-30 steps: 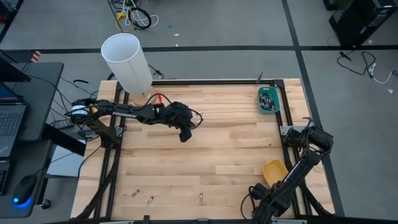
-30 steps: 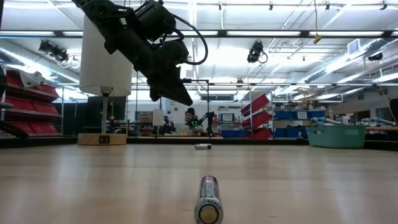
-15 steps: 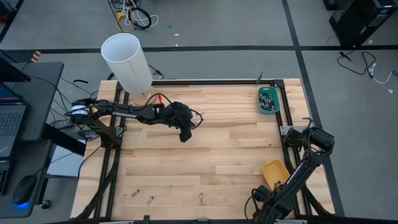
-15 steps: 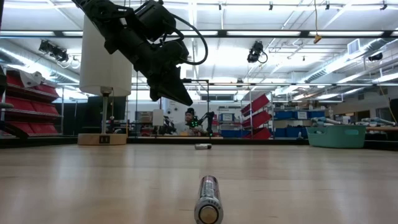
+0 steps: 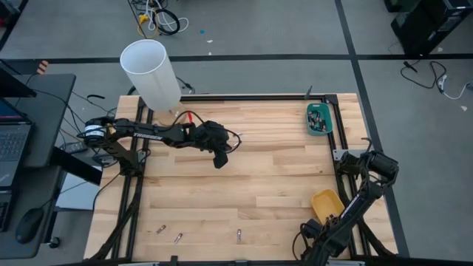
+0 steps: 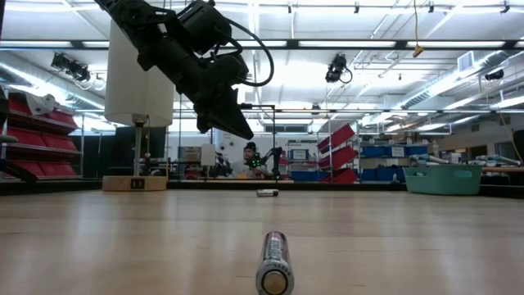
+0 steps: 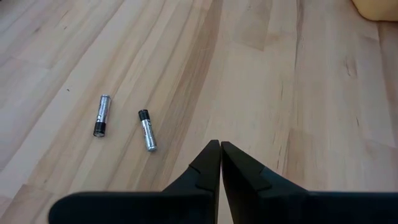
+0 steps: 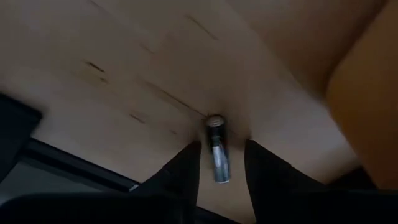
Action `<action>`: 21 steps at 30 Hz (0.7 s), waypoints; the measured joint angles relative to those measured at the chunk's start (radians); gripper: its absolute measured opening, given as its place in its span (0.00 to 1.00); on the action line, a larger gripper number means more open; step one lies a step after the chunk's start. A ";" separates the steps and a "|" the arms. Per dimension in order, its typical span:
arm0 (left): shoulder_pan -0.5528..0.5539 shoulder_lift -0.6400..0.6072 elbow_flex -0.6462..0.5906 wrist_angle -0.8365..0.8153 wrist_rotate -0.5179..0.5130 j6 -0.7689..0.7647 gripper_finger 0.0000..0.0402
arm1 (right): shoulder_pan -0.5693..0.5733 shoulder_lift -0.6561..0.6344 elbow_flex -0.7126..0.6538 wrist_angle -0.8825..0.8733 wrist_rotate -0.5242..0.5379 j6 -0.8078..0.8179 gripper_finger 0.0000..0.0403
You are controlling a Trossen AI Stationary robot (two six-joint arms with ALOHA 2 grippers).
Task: Sort batteries
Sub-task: Put the silver battery into the yellow bin
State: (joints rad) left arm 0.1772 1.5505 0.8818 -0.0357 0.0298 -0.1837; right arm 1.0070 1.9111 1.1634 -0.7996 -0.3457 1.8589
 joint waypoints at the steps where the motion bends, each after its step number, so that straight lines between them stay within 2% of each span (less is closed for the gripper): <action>1: 0.000 0.000 0.000 0.000 -0.002 0.000 0.07 | 0.000 -0.001 -0.004 0.007 -0.002 -0.001 0.28; 6: 0.000 0.000 0.000 0.000 -0.015 0.000 0.07 | -0.001 -0.005 -0.027 0.030 -0.008 -0.002 0.25; 14: 0.000 0.000 0.000 0.000 -0.018 -0.003 0.08 | -0.001 -0.005 -0.037 0.057 -0.012 -0.010 0.03; 21: 0.000 0.000 0.000 0.000 -0.018 -0.003 0.08 | -0.011 0.003 0.000 0.027 -0.015 -0.019 0.04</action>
State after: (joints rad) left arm 0.1772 1.5505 0.8818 -0.0357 0.0120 -0.1867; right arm 0.9961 1.9138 1.1632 -0.7730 -0.3604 1.8403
